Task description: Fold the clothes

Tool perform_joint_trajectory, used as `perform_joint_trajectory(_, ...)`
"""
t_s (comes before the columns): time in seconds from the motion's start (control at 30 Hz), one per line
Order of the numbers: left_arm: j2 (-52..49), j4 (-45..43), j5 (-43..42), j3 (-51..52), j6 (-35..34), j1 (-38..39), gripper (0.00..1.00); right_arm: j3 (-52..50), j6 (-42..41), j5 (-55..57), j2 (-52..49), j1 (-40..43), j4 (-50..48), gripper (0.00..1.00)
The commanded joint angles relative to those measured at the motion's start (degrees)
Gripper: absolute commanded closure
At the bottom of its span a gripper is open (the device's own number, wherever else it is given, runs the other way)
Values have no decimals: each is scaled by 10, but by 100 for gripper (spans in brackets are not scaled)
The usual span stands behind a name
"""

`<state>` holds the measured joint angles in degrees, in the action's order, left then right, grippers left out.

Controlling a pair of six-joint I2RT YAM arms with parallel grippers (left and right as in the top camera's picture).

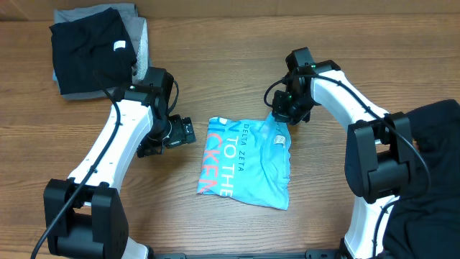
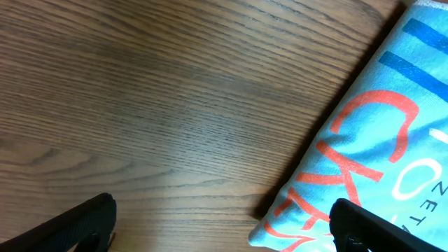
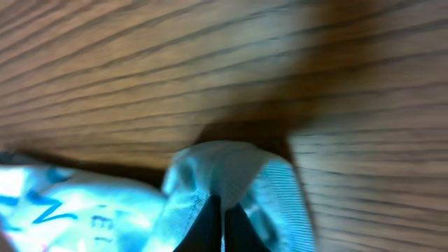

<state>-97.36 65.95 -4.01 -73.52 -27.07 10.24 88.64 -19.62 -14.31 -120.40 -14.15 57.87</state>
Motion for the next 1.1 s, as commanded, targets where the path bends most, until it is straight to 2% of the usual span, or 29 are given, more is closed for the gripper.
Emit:
perform_joint_trajectory(0.0, -1, -3, 4, 2, -6, 0, 0, 11, -8, 66, -1, 14, 25, 96)
perform_joint_trajectory(0.13, -1, -7, 4, 2, -6, 0, 0, 34, -8, 110, -1, 23, 82, 96)
perform_joint_trajectory(0.23, -1, -10, 4, 2, -6, -1, 0, 41, -8, 130, -1, 26, 110, 93)
perform_joint_trajectory(0.3, -1, -11, 4, 2, -6, 0, 0, 41, -8, 147, -1, 27, 120, 62)
perform_joint_trajectory(0.33, -1, -13, 2, 2, -6, 0, 0, 41, -8, 158, -1, 27, 122, 30)
perform_joint_trajectory(0.37, -1, -13, 0, 2, -6, 0, 0, 41, -8, 162, 0, 27, 122, 13)
perform_joint_trajectory(0.4, -1, -14, 0, 2, -6, 0, 0, 41, -8, 164, 0, 27, 121, 1)
perform_joint_trajectory(0.6, -1, -15, -1, 2, -5, 0, 0, 59, -53, 209, 7, 27, 156, 0)
perform_joint_trajectory(0.73, -2, -23, -10, 3, 39, 0, 0, 108, -62, 215, 25, 27, 210, 0)
perform_joint_trajectory(0.9, -23, -52, -101, 3, 115, 0, 0, 178, -54, 148, 69, 27, 252, 0)
perform_joint_trajectory(1.07, -72, -91, -207, 3, 171, 0, 0, 207, 42, 5, 118, 40, 231, 0)
